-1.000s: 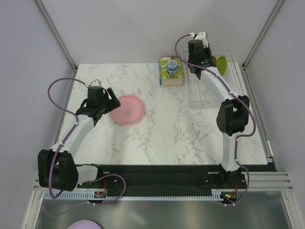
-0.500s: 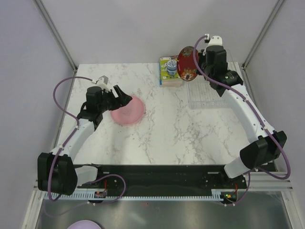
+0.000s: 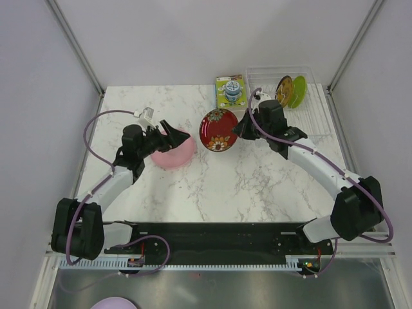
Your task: Unload the plates from the dish rack
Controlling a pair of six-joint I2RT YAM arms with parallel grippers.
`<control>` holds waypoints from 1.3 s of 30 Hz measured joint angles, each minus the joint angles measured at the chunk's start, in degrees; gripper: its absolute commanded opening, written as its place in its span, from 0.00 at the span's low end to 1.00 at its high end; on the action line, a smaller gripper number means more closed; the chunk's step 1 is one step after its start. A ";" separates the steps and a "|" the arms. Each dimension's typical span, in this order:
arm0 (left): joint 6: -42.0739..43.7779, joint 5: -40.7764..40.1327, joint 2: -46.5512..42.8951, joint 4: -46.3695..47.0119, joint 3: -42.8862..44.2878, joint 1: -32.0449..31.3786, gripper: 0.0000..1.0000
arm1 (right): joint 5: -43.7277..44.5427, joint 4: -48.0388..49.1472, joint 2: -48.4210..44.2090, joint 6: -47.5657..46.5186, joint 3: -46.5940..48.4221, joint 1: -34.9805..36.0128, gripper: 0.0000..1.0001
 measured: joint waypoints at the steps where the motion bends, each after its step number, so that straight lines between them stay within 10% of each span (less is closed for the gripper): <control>1: -0.55 0.11 0.31 1.09 -0.35 -0.26 0.85 | -0.90 1.66 -0.48 1.27 -0.94 0.63 0.00; 13: -5.05 1.01 3.63 9.44 -2.64 -2.34 0.76 | -8.17 16.87 -1.64 11.69 -8.46 4.11 0.00; 19: -7.93 2.69 4.63 13.81 -2.62 -2.71 0.02 | -10.78 21.66 -1.29 15.69 -11.74 4.50 0.00; 25: -11.23 4.15 5.35 14.75 -2.36 -2.36 0.02 | -12.52 24.26 -0.09 18.43 -13.16 3.58 0.27; 27: -11.06 3.78 5.25 14.51 -2.32 -2.43 0.02 | -12.74 24.44 0.46 18.34 -13.16 3.58 0.52; 39: -2.10 -7.52 2.16 -5.75 -1.92 4.83 0.02 | -9.97 15.69 -2.62 10.01 -9.38 0.83 0.61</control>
